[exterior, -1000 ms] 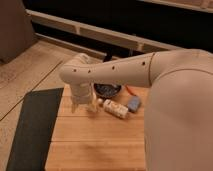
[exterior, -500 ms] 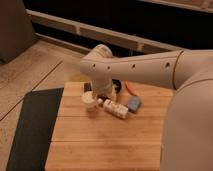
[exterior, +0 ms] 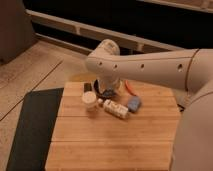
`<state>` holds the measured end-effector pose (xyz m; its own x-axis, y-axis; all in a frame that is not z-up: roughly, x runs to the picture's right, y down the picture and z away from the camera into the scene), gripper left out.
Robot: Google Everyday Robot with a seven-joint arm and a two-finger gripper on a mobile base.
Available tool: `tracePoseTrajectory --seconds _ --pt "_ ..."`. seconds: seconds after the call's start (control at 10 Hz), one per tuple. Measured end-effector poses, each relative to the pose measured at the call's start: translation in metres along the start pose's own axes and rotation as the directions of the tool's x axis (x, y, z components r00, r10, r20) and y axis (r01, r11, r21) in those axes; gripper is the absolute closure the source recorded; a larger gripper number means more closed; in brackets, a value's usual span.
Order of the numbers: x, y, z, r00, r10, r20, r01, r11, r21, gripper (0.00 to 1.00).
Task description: Place the white sponge in the ceramic cup
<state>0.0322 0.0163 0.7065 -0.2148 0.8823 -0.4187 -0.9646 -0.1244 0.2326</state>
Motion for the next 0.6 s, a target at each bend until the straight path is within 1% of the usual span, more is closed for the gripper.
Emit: tracePoseTrajectory --seconds 0.1,0.2,0.3,0.4,0.6 --pt "0.000 -0.001 0.000 1.000 0.003 -0.001 -0.003 1.000 -0.001 0.35" --pt "0.000 -0.006 0.010 1.000 0.015 -0.014 -0.015 1.000 0.001 0.35" --pt "-0.002 -0.024 0.026 0.998 0.039 -0.039 -0.038 0.999 0.016 0.35" --pt "-0.007 -0.046 0.046 0.995 0.069 -0.066 -0.068 0.998 0.013 0.35" --pt "-0.022 -0.069 0.069 0.991 0.099 -0.090 -0.103 0.994 -0.043 0.35"
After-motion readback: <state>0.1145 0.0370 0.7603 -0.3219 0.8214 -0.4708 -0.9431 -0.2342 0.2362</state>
